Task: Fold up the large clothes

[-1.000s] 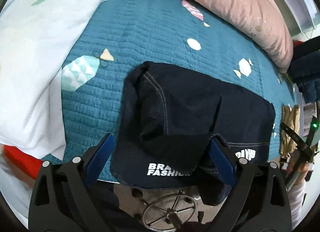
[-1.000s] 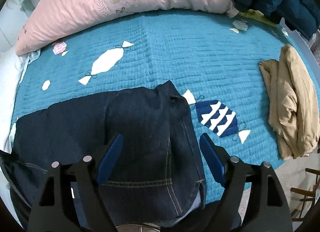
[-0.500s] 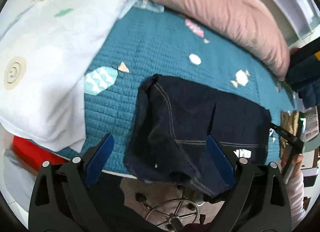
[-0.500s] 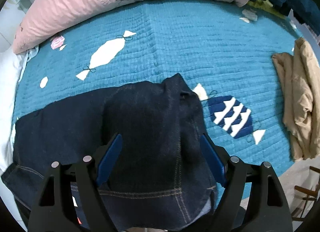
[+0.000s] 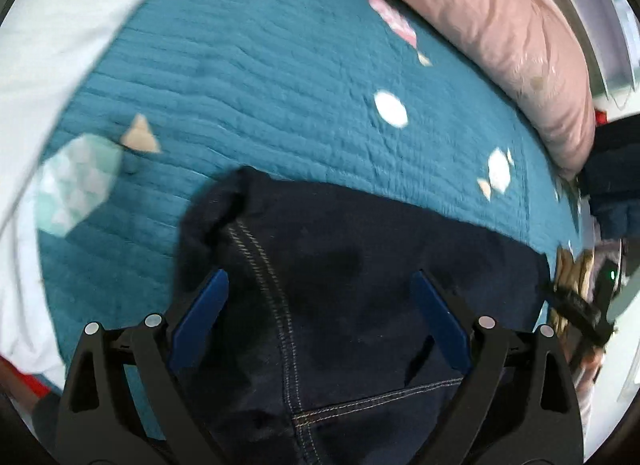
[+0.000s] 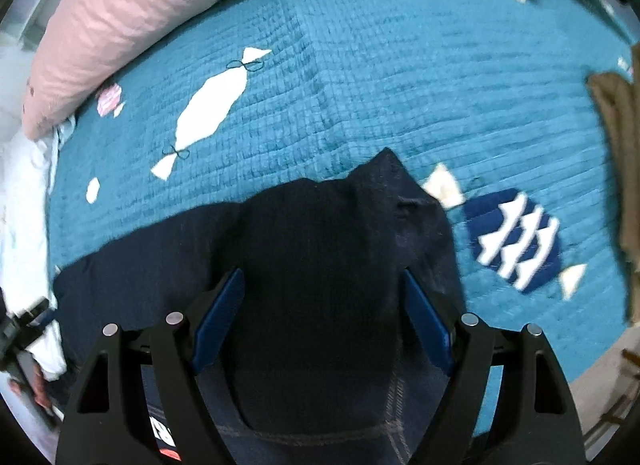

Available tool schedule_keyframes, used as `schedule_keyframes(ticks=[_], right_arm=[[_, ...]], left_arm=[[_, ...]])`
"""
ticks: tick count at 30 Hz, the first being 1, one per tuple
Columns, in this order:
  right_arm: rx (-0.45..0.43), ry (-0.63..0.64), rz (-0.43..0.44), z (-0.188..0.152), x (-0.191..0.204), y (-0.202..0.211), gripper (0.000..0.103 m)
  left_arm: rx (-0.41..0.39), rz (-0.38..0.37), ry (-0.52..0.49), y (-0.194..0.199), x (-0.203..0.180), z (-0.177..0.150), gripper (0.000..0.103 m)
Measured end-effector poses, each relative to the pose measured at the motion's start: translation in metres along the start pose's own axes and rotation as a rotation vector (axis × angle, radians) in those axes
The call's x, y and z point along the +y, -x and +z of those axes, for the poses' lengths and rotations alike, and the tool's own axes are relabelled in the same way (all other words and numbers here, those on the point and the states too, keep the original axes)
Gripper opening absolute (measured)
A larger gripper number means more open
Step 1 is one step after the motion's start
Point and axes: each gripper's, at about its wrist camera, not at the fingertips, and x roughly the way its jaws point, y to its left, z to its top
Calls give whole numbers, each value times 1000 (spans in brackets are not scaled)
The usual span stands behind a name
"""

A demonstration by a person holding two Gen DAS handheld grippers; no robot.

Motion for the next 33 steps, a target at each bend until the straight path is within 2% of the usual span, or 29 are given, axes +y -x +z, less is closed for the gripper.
schedule_keyframes(ticks=[3,4,5,7,8,10,13,17,21,25,28,33], right_arm=[[29,-12,41,5,1,-11,58],[24,0,42,4,3,-13,54],[8,26,20,3,7,-13,52],[-33,79,-11,-2,17,-9,36],[-52,95,-17,-4,20,-7,32],[-78,101,-19,-5,23,0,24],[-100,76,26,-4,20,16,22],[-120,93,51,-2,26,32,21],[-126,110,45,6,30,32,21],[-115,73,59,18,22,20,21],[-93,-33,136,28,9,18,20],[-131,42,93,29,12,6,20]], left_arm=[[61,-15,6,-21,5,5,92],[49,-15,-24,-22,3,4,84],[33,11,-59,-22,0,2,75],[-5,72,-137,-17,-6,-6,35],[-24,92,-165,-13,-6,-10,27],[-39,82,-158,-4,-4,-12,15],[-70,80,-153,11,-8,-9,12],[-95,104,-197,23,-23,0,11],[-122,51,-198,33,-22,15,11],[-121,3,-127,21,-7,32,11],[-137,-31,-109,21,-1,36,11],[-168,-36,-107,7,14,33,12]])
